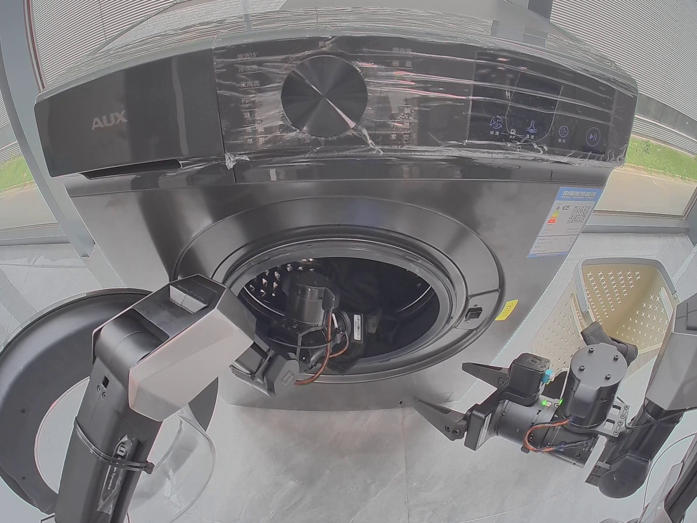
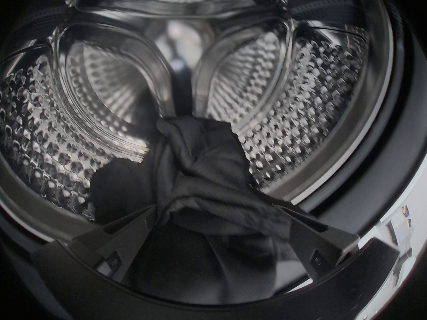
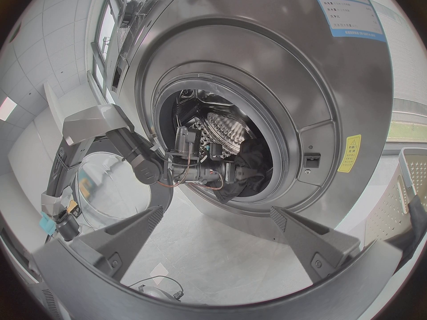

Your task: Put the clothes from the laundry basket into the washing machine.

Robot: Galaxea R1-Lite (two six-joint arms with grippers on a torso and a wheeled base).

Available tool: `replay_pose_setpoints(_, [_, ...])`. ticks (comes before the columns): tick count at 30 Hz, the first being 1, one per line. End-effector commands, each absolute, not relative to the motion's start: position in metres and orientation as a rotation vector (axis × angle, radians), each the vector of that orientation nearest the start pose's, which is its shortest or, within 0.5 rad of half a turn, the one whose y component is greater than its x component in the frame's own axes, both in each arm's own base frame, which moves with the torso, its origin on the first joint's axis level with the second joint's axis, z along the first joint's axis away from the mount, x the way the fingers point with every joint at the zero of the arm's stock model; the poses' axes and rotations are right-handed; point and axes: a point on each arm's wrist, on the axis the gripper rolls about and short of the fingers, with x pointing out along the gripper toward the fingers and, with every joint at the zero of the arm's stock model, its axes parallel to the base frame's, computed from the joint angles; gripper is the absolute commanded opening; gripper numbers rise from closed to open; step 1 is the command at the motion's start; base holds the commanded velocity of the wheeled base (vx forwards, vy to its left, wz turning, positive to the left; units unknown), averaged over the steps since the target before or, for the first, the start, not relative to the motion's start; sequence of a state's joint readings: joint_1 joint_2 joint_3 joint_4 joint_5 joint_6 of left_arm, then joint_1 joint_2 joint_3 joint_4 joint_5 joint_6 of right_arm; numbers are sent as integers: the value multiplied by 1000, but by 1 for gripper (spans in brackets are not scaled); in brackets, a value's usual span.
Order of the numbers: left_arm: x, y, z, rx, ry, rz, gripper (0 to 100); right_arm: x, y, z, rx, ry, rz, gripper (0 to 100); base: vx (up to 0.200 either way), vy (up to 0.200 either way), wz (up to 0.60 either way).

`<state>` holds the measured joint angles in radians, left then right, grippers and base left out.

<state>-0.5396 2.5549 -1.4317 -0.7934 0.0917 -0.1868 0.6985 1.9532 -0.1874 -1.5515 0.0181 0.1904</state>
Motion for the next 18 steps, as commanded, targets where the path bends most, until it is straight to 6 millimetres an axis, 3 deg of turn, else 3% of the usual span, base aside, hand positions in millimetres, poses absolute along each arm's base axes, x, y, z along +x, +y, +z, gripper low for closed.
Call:
replay_pose_setpoints(1, [410, -253, 7, -62, 389, -441, 100, 192, 163, 70, 106, 278, 693, 100, 0, 0, 0])
replay_pose_setpoints(12, [414, -249, -17, -20, 425, -430, 100, 192, 163, 70, 106, 278, 693, 100, 0, 0, 0])
replay_pose_setpoints(13, [415, -248, -17, -20, 425, -429, 0, 193, 163, 70, 107, 277, 692, 100, 0, 0, 0])
replay_pose_setpoints(18, [418, -249, -10, -33, 396, -428, 0, 193, 163, 70, 107, 275, 694, 100, 0, 0, 0])
